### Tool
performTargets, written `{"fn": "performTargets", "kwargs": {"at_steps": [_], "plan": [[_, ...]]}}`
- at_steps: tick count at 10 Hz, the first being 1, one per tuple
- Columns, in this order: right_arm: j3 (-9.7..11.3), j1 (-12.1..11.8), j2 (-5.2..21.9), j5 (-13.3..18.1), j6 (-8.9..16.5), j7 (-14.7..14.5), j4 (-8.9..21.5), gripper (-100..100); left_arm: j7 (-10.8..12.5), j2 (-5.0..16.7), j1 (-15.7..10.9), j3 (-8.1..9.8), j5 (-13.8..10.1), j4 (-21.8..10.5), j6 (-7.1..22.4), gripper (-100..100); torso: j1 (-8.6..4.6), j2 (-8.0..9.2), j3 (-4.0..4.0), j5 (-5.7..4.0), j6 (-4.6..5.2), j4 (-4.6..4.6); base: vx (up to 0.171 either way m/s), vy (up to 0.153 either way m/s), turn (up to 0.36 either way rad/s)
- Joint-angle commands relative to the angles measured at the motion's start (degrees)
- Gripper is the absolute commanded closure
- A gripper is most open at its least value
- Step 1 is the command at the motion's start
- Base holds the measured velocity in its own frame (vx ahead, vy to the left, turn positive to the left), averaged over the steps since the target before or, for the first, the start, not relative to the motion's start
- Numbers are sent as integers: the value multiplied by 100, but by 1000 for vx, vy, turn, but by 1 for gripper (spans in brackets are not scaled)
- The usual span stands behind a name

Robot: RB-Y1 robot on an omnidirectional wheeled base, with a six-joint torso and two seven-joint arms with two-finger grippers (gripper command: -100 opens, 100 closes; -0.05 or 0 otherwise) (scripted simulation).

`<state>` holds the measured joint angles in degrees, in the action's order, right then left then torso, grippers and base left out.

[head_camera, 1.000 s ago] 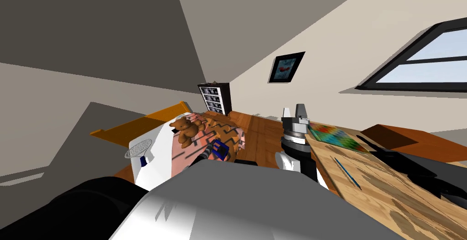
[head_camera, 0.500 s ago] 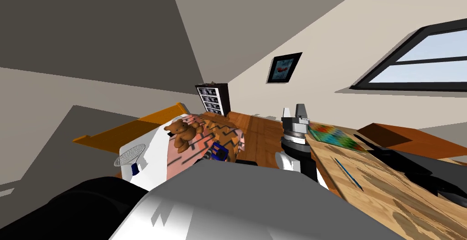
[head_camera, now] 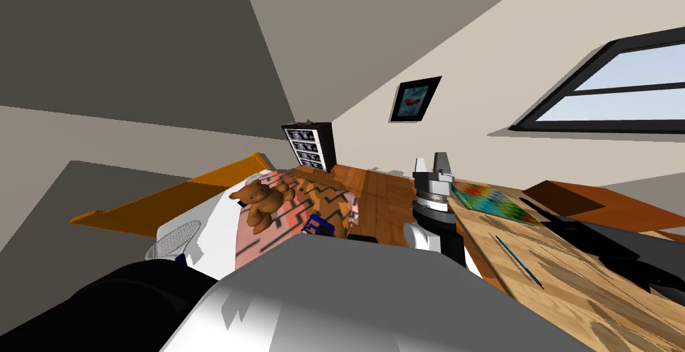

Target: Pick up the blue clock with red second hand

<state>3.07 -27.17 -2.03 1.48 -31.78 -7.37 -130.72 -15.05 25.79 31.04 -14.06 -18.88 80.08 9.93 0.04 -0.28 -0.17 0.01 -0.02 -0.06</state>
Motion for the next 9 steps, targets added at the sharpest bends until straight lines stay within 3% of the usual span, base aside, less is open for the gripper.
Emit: {"fn": "performTargets", "kwargs": {"at_steps": [1,2,4,5,7,9], "plan": [[0,0,0,0,0,0,0,0,-58,54,-76,-112,-136,-286,218,-100,0,0,0,0,0,0,99,28,-105],[0,0,0,0,0,0,0,0,-58,54,-76,-112,-136,-323,218,-100,1,-8,-4,0,1,-1,76,17,-31],[0,0,0,0,0,0,0,0,-119,84,-146,-250,-282,-757,451,-100,-4,-4,-2,-1,1,0,90,10,-71],[0,0,0,0,0,0,0,0,-119,84,-146,-250,-282,-757,451,-100,-6,-11,-6,-2,0,-2,83,14,-24],[0,0,0,0,0,0,0,0,-166,90,-223,-383,-408,-1113,652,-100,-7,-5,-3,-1,0,-1,88,15,-68],[0,0,0,0,0,0,0,0,-185,86,-263,-446,-463,-1274,741,-100,-4,-3,-2,-1,-1,-1,71,13,-30]]}}
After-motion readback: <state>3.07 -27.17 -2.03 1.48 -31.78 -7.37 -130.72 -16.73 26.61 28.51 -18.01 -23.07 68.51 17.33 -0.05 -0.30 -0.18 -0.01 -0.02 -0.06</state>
